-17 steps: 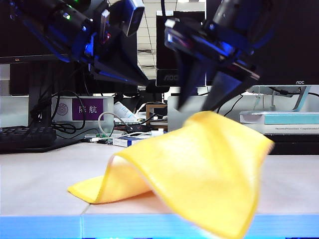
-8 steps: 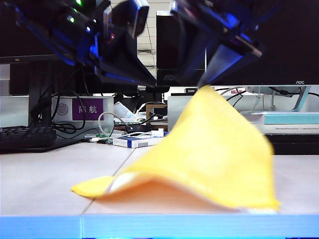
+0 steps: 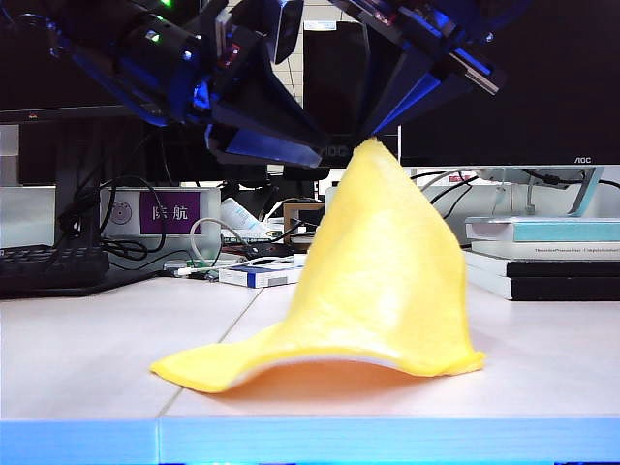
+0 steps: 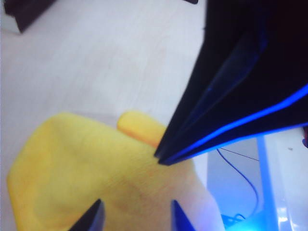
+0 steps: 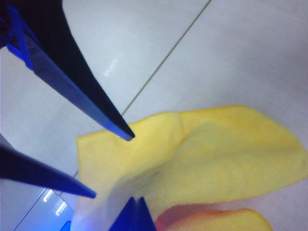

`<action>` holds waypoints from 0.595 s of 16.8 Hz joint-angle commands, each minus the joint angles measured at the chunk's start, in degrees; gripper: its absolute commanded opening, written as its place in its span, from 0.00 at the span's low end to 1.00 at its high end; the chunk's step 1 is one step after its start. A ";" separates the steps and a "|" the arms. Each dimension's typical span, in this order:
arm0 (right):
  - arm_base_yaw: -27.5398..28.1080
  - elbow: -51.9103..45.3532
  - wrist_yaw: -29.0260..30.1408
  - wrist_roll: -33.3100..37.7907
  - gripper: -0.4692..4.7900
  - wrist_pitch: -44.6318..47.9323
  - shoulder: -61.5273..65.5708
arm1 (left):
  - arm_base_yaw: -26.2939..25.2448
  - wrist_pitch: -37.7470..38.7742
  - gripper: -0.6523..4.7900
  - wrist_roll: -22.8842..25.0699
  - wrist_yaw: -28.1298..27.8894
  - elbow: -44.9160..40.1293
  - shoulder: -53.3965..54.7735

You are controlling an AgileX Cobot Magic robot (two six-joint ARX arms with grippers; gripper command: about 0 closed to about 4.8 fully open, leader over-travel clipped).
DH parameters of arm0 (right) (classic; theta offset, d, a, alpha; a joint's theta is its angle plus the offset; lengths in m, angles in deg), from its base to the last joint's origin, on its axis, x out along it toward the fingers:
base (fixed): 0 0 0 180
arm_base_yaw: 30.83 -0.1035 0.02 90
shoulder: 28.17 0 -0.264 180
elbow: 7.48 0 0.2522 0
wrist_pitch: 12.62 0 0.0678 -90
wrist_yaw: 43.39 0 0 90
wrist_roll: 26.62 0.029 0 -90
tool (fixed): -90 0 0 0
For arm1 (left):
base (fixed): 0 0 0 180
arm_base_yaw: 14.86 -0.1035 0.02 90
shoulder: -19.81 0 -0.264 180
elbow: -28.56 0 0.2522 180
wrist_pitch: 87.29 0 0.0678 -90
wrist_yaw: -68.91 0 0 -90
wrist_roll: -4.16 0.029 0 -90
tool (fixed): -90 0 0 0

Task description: Wipe the table from front to back using the rag.

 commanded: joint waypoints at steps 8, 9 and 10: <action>1.49 0.31 1.90 0.17 0.09 1.90 -2.32 | 4.85 -7.37 0.42 1.62 -0.59 0.20 4.07; 2.10 0.31 3.08 0.17 0.09 1.90 -2.36 | 5.14 -7.91 0.31 1.62 -1.64 0.20 4.85; 2.54 0.31 3.26 0.20 0.09 1.90 -2.40 | 5.14 -8.09 0.20 1.62 -2.93 0.20 5.31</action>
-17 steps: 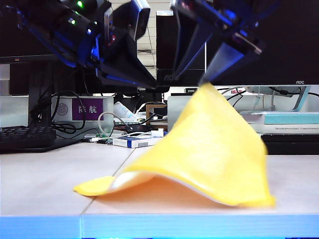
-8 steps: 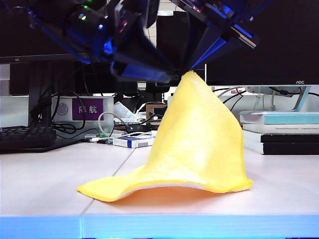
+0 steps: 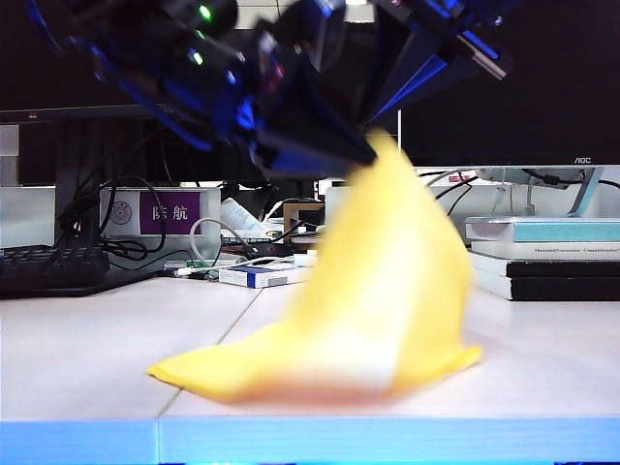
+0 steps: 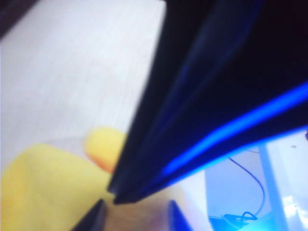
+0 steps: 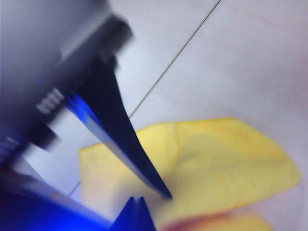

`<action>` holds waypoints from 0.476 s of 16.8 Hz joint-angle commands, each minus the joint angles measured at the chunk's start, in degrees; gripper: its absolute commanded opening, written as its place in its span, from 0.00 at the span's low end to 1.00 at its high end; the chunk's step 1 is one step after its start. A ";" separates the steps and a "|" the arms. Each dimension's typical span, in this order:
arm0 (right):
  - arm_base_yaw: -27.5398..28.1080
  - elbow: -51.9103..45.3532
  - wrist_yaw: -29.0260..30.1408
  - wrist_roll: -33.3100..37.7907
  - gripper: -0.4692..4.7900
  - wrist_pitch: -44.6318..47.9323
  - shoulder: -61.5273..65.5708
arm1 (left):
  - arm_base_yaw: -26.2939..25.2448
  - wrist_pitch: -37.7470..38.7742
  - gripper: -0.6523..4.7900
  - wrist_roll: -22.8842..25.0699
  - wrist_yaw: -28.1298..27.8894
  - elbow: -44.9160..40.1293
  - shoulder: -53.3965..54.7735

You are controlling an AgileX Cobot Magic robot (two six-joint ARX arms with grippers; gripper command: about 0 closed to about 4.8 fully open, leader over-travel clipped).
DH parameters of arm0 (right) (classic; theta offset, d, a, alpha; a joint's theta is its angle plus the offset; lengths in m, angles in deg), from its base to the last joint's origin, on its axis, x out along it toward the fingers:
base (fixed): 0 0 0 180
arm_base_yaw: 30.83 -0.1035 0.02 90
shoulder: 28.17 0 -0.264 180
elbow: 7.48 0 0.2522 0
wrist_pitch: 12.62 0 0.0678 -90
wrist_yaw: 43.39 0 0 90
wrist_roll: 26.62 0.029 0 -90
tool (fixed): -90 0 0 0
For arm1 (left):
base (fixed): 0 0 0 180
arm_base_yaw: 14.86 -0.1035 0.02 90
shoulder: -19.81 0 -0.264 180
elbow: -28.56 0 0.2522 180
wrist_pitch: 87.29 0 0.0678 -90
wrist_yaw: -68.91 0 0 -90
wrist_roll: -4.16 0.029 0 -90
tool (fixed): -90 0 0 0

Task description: Wipe the table from front to back using the rag.

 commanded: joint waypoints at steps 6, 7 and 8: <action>3.63 0.37 -2.40 0.15 0.34 1.42 -3.17 | -0.04 -1.49 0.20 -0.59 -6.80 0.63 1.22; 3.98 0.37 -4.92 0.13 0.40 1.64 -3.63 | 0.00 -1.49 0.22 -1.53 -6.78 0.85 0.96; 4.15 0.37 -7.61 0.09 0.28 1.81 -4.09 | 0.07 -1.40 0.21 -1.95 -6.80 1.01 0.52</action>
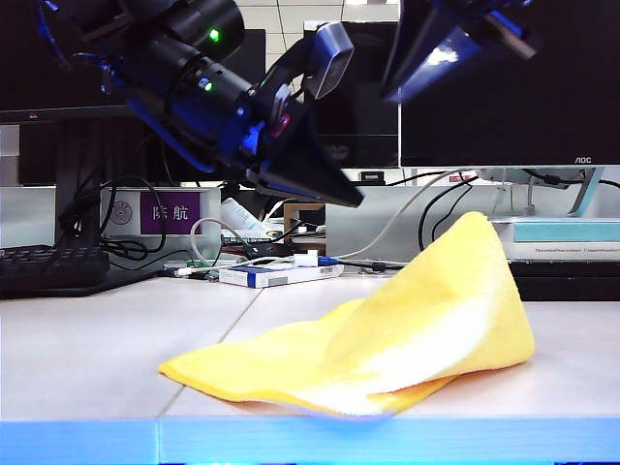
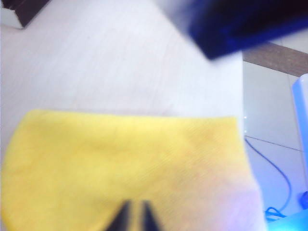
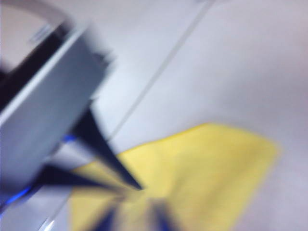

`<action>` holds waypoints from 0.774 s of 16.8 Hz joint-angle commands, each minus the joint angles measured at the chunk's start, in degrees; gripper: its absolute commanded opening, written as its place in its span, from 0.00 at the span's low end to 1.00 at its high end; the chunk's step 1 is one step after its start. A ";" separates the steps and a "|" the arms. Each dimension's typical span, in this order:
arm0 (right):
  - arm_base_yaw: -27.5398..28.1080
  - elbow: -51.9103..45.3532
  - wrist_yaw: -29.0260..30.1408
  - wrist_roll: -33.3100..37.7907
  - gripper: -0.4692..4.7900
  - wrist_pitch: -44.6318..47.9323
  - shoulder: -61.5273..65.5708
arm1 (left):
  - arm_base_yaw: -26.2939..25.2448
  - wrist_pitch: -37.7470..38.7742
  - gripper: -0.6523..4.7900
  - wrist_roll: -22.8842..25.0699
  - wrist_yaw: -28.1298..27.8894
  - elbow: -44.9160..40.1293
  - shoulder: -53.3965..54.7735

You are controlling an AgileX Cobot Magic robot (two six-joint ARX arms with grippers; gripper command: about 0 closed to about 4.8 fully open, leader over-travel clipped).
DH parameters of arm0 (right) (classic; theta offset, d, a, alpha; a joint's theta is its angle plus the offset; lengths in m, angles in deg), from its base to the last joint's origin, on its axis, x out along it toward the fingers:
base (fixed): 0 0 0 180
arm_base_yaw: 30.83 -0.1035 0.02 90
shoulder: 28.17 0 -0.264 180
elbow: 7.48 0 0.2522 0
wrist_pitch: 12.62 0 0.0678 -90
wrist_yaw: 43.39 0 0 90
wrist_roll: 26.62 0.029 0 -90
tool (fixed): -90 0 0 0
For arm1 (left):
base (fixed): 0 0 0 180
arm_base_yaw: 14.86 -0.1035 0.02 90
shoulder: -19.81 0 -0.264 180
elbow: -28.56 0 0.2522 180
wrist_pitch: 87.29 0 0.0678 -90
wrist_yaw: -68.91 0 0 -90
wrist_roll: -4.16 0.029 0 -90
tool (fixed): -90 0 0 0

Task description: Wipe the table from front to back using the rag.

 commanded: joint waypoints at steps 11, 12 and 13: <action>0.50 -22.51 -9.92 -9.75 0.08 22.80 -26.03 | 0.11 15.34 0.11 -9.11 -21.18 0.72 -39.28; 0.50 -25.57 -9.99 -9.75 0.08 23.23 -28.30 | 0.11 18.78 0.11 -9.11 -23.12 0.70 -42.80; 0.50 -27.98 -9.94 -9.75 0.08 23.82 -30.05 | 0.11 21.64 0.11 -9.11 -24.68 0.70 -45.62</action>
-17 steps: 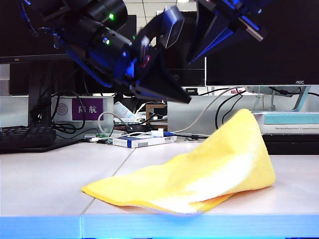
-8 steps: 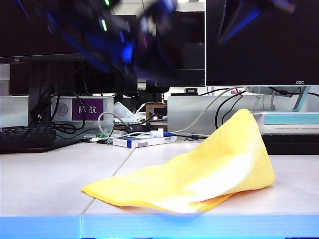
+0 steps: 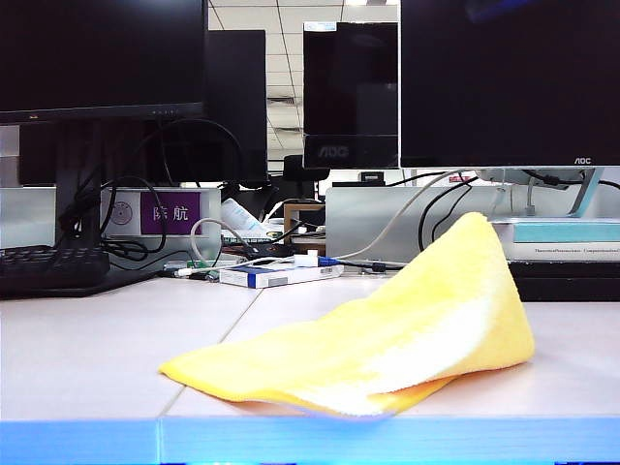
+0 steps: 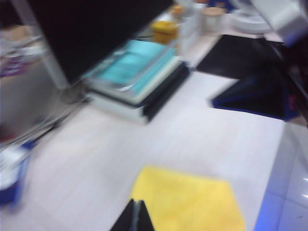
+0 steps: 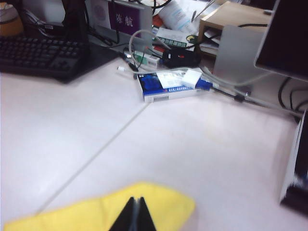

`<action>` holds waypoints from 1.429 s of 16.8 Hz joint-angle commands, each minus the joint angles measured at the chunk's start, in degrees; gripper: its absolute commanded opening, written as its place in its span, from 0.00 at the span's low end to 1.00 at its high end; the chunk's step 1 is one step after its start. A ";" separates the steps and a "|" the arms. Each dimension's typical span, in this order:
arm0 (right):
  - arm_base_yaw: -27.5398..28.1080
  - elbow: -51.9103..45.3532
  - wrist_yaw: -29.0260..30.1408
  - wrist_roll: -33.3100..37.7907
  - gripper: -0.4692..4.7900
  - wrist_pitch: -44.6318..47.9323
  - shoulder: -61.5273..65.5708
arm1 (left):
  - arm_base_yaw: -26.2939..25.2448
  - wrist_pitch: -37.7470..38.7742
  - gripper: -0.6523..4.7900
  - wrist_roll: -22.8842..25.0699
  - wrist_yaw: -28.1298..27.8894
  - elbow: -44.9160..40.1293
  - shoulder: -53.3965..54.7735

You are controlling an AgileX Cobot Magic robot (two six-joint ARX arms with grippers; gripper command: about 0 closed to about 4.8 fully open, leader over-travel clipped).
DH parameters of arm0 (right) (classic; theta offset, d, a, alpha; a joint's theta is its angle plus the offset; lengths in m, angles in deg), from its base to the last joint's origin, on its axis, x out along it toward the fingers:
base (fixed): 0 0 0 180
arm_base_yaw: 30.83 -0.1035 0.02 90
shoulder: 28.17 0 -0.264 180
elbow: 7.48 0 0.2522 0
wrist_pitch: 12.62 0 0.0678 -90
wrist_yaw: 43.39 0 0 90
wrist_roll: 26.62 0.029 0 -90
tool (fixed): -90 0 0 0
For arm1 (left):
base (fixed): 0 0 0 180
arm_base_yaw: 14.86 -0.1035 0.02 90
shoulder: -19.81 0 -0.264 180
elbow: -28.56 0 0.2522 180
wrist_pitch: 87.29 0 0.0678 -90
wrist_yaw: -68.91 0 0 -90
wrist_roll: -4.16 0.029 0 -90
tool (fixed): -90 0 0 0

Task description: Wipe the table from front to back using the rag.

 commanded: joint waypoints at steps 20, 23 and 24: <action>-0.13 -25.75 -8.96 0.96 0.19 -3.37 -26.45 | 0.07 21.70 0.11 -14.27 -9.86 -27.19 -54.31; -0.13 -25.75 -8.96 0.96 0.19 -3.39 -26.45 | 0.07 4.87 0.11 -15.30 -10.14 -37.55 -54.29; -0.13 -25.75 -8.96 0.96 0.19 -3.39 -26.45 | 0.07 1.49 0.11 -16.65 -10.12 -40.52 -54.29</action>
